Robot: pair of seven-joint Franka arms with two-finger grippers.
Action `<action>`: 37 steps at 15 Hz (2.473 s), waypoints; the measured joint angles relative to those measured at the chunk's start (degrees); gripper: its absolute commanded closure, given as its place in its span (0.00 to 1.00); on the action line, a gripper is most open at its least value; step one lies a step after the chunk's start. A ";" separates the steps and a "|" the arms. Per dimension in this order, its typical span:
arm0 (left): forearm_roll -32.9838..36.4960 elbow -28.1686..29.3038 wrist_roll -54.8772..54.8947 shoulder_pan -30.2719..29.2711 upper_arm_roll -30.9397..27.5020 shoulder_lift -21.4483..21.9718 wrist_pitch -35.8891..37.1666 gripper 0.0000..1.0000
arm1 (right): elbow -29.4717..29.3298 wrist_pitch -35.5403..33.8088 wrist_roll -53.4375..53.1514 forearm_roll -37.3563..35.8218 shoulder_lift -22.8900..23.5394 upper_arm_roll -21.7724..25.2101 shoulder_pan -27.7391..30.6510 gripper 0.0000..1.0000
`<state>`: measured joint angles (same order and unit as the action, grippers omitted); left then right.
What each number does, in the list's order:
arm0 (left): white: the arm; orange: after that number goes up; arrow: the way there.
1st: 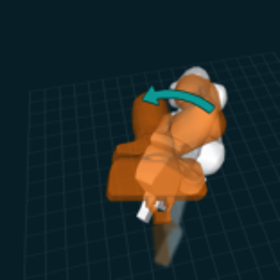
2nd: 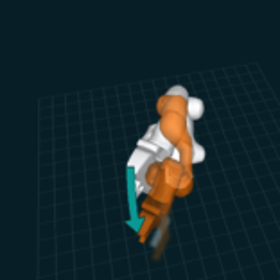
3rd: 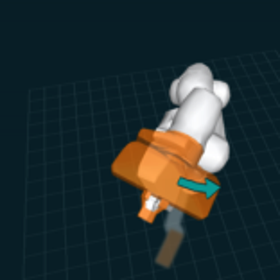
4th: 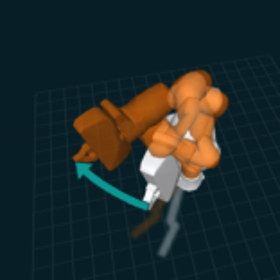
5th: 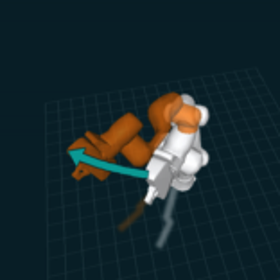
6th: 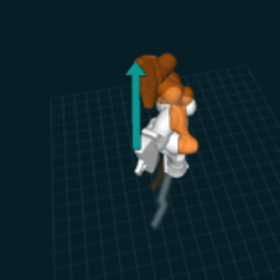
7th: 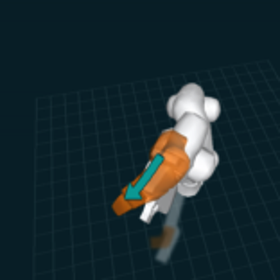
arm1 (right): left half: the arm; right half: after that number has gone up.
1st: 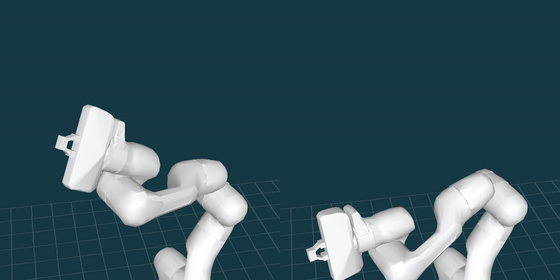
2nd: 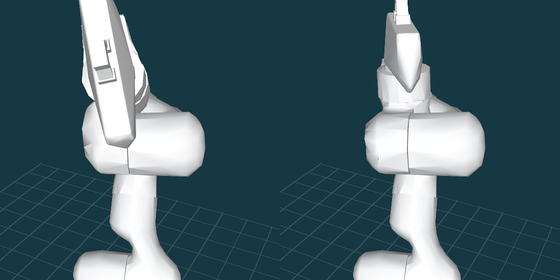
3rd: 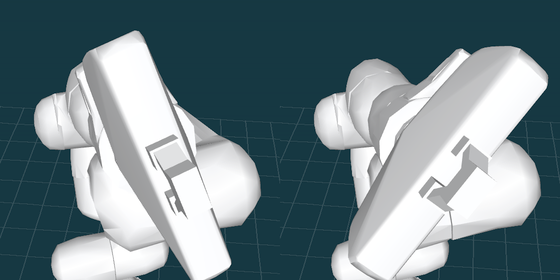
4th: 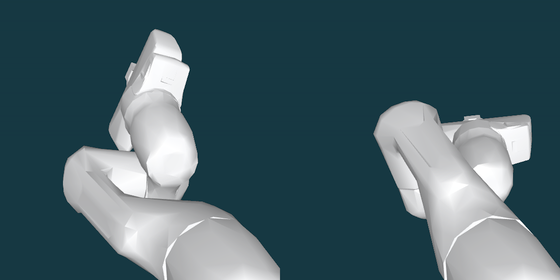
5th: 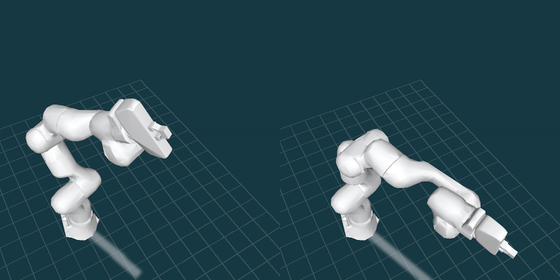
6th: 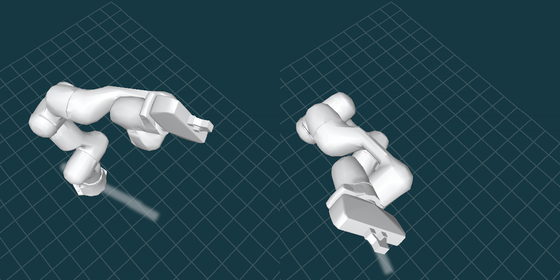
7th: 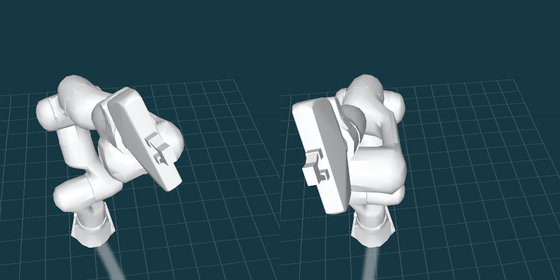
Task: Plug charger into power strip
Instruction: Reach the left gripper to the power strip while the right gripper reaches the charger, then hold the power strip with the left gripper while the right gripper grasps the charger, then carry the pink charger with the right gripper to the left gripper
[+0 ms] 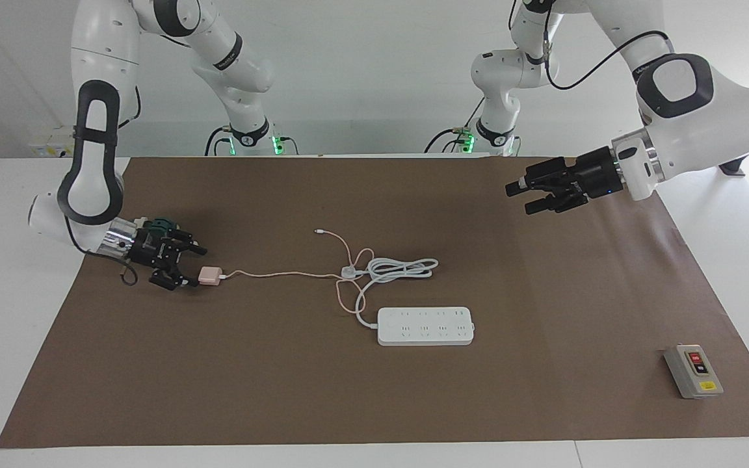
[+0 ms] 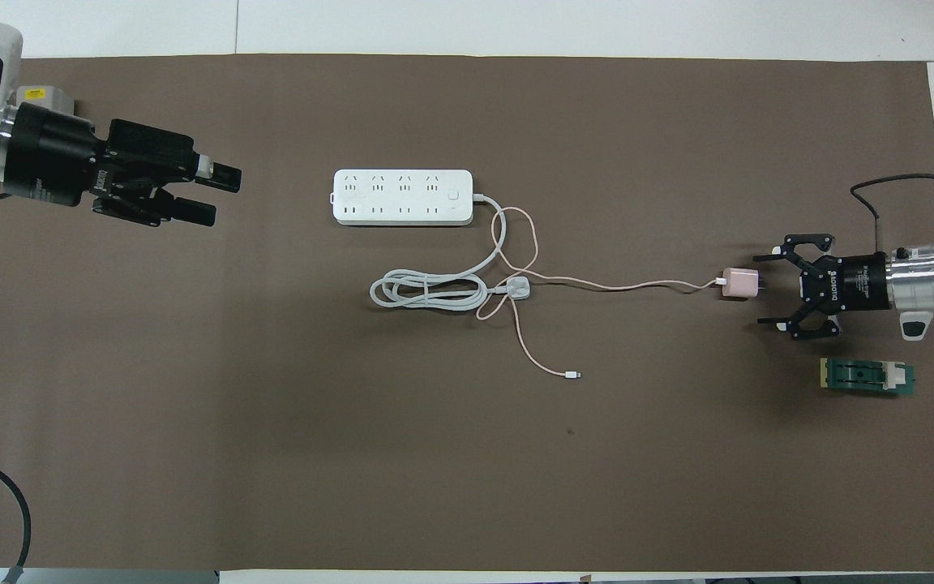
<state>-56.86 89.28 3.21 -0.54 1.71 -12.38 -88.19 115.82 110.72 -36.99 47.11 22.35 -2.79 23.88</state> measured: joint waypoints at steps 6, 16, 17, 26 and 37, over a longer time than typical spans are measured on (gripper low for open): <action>-16.32 1.25 8.58 -0.46 0.49 -5.23 -0.01 0.00 | 0.29 1.87 1.62 1.99 1.35 -0.12 -0.25 0.01; -30.91 1.75 34.52 1.58 1.17 -19.97 -0.02 0.02 | 1.13 4.32 5.36 5.23 1.22 -0.36 -1.36 1.00; -31.10 1.78 34.52 1.90 1.18 -19.98 -0.07 0.01 | 1.18 4.34 5.61 5.24 1.18 -0.36 -1.46 1.00; -36.48 9.40 33.73 6.64 1.30 -20.29 -8.17 0.02 | -2.13 1.57 2.13 5.27 0.90 -0.95 -5.02 1.00; -36.51 10.22 31.32 8.08 1.30 -19.25 -10.37 0.01 | -8.94 8.29 -22.50 7.94 -5.69 -1.33 -27.11 1.00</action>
<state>-93.38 99.50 34.53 7.54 3.01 -31.63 -98.56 106.88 119.02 -59.49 55.05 16.66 -4.12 -3.23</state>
